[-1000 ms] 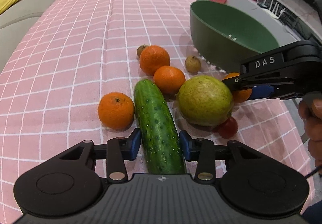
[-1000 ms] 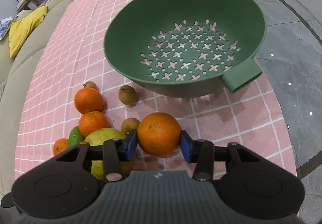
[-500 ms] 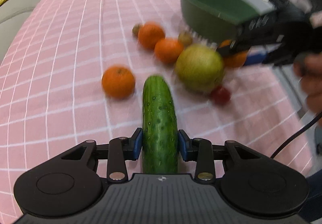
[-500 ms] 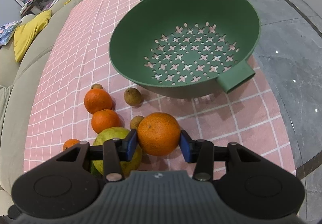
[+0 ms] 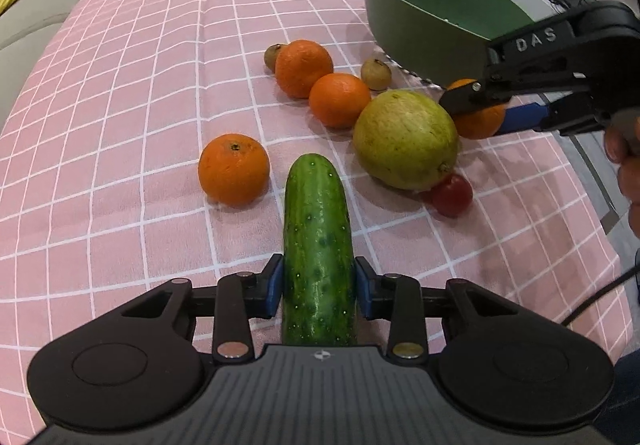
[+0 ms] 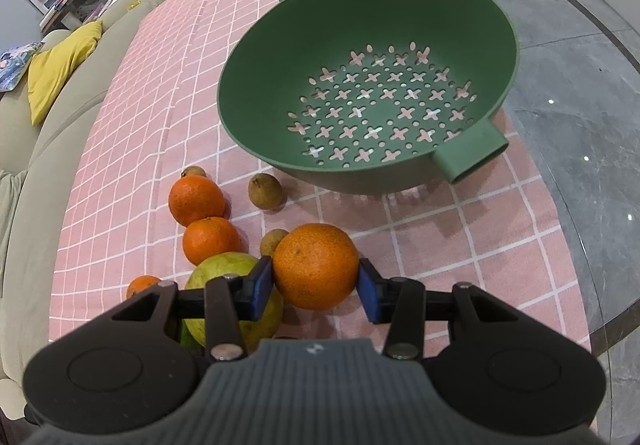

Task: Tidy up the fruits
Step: 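Carry the cucumber and orange over the green colander with both tools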

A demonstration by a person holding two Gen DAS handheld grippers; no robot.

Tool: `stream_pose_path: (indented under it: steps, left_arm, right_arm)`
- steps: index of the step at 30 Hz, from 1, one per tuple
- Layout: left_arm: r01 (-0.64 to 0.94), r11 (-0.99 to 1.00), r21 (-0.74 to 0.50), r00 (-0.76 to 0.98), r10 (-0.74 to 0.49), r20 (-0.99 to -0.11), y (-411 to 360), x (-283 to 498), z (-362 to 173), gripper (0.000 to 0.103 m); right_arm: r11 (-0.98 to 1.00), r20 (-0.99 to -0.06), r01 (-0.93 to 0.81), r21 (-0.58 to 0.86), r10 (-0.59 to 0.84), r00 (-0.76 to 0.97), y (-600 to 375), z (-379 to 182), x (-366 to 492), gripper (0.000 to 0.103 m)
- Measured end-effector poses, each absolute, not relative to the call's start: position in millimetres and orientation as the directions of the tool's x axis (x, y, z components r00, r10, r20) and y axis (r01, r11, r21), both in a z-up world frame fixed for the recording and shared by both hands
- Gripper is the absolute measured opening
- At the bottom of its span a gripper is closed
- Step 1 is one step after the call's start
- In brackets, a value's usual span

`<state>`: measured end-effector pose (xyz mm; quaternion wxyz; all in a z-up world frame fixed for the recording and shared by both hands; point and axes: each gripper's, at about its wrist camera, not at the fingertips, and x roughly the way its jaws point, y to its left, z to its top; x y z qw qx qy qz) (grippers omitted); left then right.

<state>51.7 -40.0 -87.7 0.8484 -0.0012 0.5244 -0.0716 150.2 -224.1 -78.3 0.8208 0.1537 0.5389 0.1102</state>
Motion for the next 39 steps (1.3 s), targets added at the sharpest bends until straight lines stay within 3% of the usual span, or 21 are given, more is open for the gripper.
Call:
stream_pose_path:
  steps: [16, 24, 27, 33, 39]
  left_arm:
    - [0.070, 0.988, -0.135, 0.505, -0.152, -0.850, -4.7, 46.1, -19.8, 0.041]
    - [0.109, 0.988, -0.112, 0.588, -0.155, -0.794, -17.6, 99.2, 40.0, 0.041]
    - [0.146, 0.983, -0.113, 0.601, -0.179, -0.779, -36.7, 122.2, 50.6, 0.041]
    - [0.221, 0.967, -0.127, 0.593, -0.237, -0.770, -76.1, 169.3, 47.2, 0.041]
    - [0.341, 0.937, -0.070, 0.579, -0.268, -0.770, -110.5, 214.1, 41.6, 0.041]
  right_arm:
    - [0.882, -0.772, -0.058, 0.468, 0.440, 0.458, -233.9, -23.0, 147.4, 0.042]
    - [0.921, -0.737, -0.113, 0.374, 0.369, 0.567, -244.7, 22.3, 195.8, 0.042]
    - [0.944, -0.736, -0.123, 0.307, 0.318, 0.598, -254.5, 19.6, 208.5, 0.042]
    - [0.946, -0.772, -0.082, 0.313, 0.304, 0.558, -276.5, -8.8, 231.5, 0.042]
    - [0.955, -0.786, -0.133, 0.263, 0.292, 0.545, -276.4, -23.7, 237.0, 0.042]
